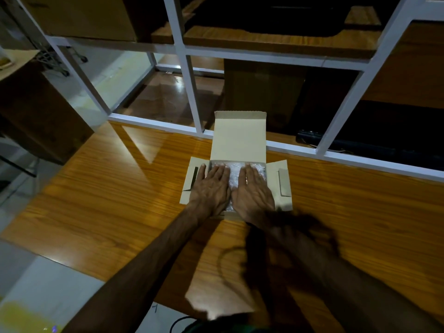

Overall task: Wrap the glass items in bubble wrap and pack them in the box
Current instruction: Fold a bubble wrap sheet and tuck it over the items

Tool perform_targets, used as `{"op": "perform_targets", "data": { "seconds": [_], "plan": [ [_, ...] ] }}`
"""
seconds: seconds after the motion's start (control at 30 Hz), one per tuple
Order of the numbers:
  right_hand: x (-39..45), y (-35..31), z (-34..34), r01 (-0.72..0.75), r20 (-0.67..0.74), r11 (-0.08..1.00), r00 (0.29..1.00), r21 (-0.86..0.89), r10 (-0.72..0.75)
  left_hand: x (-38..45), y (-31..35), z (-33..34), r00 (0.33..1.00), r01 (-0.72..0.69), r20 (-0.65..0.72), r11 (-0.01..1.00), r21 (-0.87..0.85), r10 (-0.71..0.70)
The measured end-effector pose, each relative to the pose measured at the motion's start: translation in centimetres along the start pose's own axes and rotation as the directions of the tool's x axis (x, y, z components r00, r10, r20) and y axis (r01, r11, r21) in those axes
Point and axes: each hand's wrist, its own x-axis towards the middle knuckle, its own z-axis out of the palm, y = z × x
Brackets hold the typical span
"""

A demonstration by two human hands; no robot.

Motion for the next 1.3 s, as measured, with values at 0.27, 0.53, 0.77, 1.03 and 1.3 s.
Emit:
{"op": "perform_targets", "data": {
  "seconds": [0.27, 0.53, 0.77, 1.03, 1.3],
  "plan": [
    [-0.8, 2.9, -1.4, 0.035, -0.022, 0.96, 0.999, -0.277, -0.043, -0.5, -0.7, -0.4, 0.999, -0.032, 0.0, 0.998, 0.054, 0.032],
    [-1.2, 3.2, -1.6, 0.038, 0.06, 0.983, 0.998, -0.178, -0.027, -0.6, -0.2, -1.0, 0.996, 0.002, 0.091, 0.996, 0.091, -0.01],
    [-1.6, 5.1, -3.5, 0.154, 0.191, 0.987, 0.971, -0.043, -0.143, -2.7, -1.1, -1.6, 0.995, -0.098, -0.036, 0.994, -0.055, 0.096],
    [-3.4, 6.9, -3.5, 0.483, -0.036, 0.873, 0.873, -0.067, -0.486, -5.5, -0.3, 0.2, 0.996, -0.036, -0.084, 0.933, -0.358, 0.006],
    [-4.3, 6.4, -2.7, 0.44, -0.154, 0.889, 0.894, 0.13, -0.42, -5.4, -0.1, -0.3, 0.998, -0.003, -0.06, 0.939, -0.345, -0.019]
  ]
}}
